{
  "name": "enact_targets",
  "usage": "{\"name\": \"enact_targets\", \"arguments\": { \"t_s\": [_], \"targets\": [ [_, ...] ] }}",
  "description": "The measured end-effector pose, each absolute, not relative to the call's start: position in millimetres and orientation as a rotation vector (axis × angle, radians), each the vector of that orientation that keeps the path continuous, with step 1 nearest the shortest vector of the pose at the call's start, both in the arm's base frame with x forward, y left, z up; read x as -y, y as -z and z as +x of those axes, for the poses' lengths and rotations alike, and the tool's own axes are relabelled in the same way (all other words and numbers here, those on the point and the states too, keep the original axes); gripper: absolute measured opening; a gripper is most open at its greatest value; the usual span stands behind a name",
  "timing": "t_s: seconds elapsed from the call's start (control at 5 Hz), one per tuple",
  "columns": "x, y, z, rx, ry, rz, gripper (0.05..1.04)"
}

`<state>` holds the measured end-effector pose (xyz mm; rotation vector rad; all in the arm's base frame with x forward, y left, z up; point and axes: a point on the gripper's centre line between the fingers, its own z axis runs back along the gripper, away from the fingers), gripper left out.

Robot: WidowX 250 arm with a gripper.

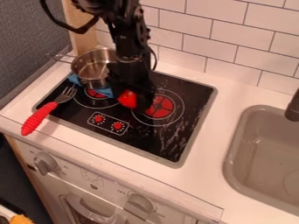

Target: Moved the red object to the lower right side of the burner

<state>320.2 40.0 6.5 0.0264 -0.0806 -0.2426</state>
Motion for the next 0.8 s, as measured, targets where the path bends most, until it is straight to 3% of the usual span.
{"name": "enact_targets", "arguments": {
  "t_s": [0.4,0.6,0.8],
  "targets": [
    [-28.4,-60.8,295.1,0.201,0.305,-0.064,0.877],
    [-7.0,-56.4,265.2,0.158,0.384,-0.125,0.877],
    [18.3,-41.8,254.9,0.119,0.488,-0.106,0.877]
  ]
}}
